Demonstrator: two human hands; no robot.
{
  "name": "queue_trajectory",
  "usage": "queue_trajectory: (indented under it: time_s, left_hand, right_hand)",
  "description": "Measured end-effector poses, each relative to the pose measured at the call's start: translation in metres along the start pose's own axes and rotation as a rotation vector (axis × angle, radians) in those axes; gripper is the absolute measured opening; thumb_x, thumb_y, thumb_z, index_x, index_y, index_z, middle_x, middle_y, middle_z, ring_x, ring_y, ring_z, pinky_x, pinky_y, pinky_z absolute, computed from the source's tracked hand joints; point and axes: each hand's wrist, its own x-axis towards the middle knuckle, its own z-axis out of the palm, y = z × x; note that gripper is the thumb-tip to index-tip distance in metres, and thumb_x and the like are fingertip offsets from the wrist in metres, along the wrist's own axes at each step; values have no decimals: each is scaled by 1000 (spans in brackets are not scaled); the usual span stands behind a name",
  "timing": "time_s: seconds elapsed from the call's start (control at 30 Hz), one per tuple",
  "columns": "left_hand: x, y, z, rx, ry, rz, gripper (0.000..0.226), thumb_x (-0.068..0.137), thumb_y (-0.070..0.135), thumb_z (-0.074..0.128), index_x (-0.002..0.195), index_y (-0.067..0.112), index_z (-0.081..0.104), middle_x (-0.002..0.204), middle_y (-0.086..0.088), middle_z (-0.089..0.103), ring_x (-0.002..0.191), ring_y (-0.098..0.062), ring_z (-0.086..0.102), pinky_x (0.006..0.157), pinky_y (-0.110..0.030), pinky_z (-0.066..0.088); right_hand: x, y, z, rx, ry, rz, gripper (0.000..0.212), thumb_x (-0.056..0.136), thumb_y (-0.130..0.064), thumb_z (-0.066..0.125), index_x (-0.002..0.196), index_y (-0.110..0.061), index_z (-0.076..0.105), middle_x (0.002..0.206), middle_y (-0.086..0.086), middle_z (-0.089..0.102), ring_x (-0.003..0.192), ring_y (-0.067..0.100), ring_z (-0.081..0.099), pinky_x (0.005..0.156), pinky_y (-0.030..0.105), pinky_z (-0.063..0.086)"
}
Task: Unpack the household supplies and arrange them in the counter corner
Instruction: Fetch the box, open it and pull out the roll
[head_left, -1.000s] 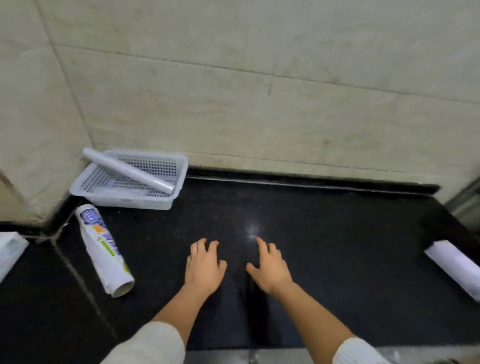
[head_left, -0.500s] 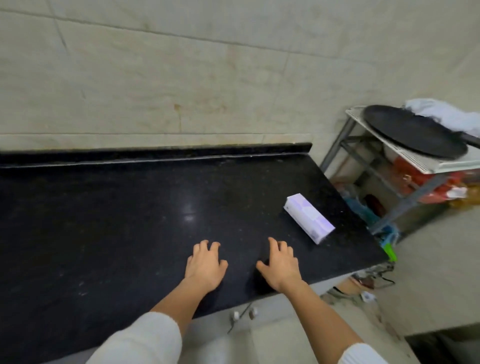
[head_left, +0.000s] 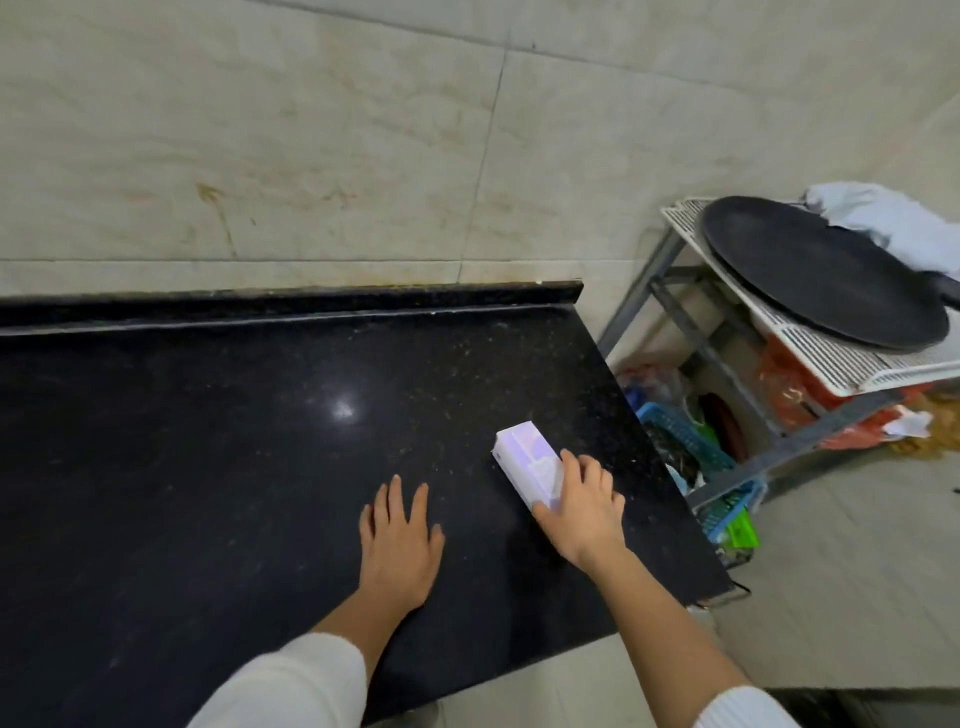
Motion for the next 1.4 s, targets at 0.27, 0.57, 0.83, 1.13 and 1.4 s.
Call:
queue_trajectory:
  time_s: [0.27,0.57,0.83,1.13,1.4]
  left_hand:
    - [-1,1,17,136,22,-59,75,82,54,-11,152,25,-1,162,-11,-1,148,-27,-3,118,-47,-2]
    - [-4,6,14,30,-24,-111,62,97,52,16,151,30,-7,161,-3,-16,146,-20,-18,119,-43,-7]
    - [-44,-25,-34,-477,30,-404,56,99,48,30,149,26,22,162,-4,-4,147,-23,-7,118,-42,9]
    - [-155,-195,-93,-563,206,-685,48,101,39,30,141,17,42,152,-11,34,144,-25,18,115,-35,15]
    - [-285,-358,-146,-843,268,-733,30,99,17,43,118,4,63,115,-6,62,105,-14,54,87,-24,39]
  right_hand:
    - [30,-2,13,57,-160,-34,89,80,-43,57,150,-17,8,140,8,39,125,30,43,101,46,41]
    - [35,-6,15,59,-128,-127,84,80,-44,64,143,-13,19,133,12,45,118,32,48,92,48,48]
    - [12,-92,28,151,-220,-375,80,77,-41,69,138,-16,23,130,11,48,111,32,54,81,43,50]
    - [-102,-264,85,287,-404,-573,72,74,-39,68,132,-15,32,126,8,52,106,31,56,78,39,49]
    - [-243,-422,148,640,-739,-343,64,72,-33,75,124,-15,40,121,9,56,105,30,59,92,45,51]
